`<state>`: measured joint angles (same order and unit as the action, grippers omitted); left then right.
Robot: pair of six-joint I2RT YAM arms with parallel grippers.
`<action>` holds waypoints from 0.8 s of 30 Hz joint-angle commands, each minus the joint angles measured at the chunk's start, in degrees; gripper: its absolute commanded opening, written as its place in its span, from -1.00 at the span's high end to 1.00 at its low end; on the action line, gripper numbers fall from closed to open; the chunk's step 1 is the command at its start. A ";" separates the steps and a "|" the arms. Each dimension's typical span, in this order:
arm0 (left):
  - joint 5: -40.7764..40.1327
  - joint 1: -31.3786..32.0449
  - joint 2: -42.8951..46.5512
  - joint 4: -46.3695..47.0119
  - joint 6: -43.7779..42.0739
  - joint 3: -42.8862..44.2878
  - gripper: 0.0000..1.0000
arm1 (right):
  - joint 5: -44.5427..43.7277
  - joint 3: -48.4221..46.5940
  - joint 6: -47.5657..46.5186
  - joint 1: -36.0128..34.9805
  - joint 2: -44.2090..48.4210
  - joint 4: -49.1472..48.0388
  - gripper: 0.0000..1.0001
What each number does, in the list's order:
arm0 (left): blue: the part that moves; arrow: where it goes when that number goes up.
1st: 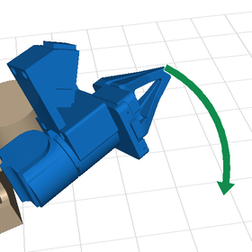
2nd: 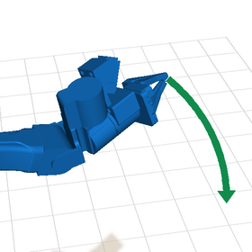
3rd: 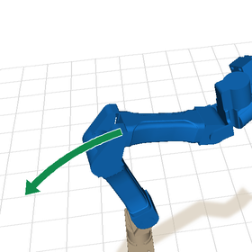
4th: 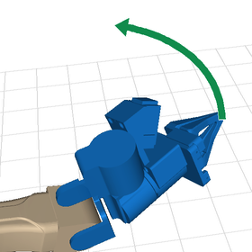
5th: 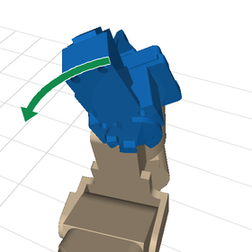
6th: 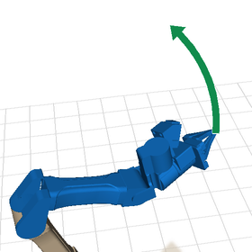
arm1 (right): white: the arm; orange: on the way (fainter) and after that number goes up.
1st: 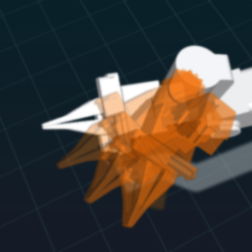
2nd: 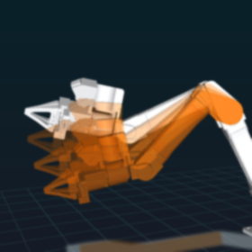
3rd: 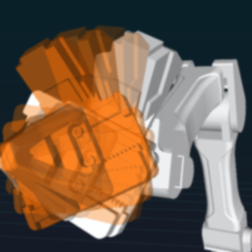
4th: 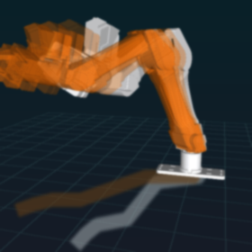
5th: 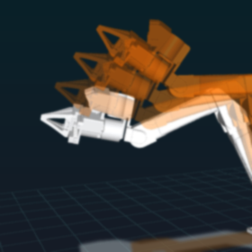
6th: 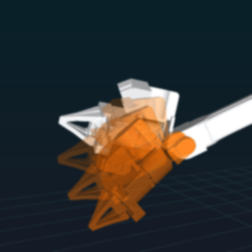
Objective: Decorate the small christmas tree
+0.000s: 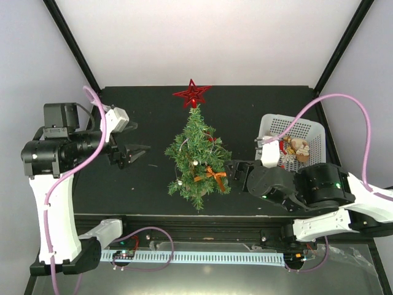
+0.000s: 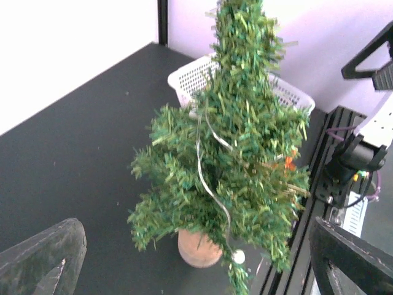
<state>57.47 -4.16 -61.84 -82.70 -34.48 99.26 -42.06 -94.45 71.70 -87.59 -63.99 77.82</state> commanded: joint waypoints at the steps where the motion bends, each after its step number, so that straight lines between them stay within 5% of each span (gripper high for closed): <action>1: -6.29 0.13 4.24 -6.54 -3.95 -0.09 -0.98 | -0.52 5.35 -0.94 0.21 8.95 4.13 -0.82; 9: -12.80 3.82 17.01 -6.48 -7.93 -7.14 -0.98 | 2.03 16.99 -0.25 0.21 31.08 3.19 -1.00; 14: -13.02 4.06 21.19 -6.46 -7.57 -10.53 -0.98 | 2.20 14.55 -2.23 0.11 28.95 8.01 -1.00; 24: -8.74 5.76 23.53 -6.38 -1.83 -13.67 -0.98 | 3.41 14.70 -6.11 0.16 24.71 2.37 -1.00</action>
<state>46.39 0.49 -38.61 -88.38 -39.35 85.08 -38.37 -79.79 67.02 -87.59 -40.58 82.54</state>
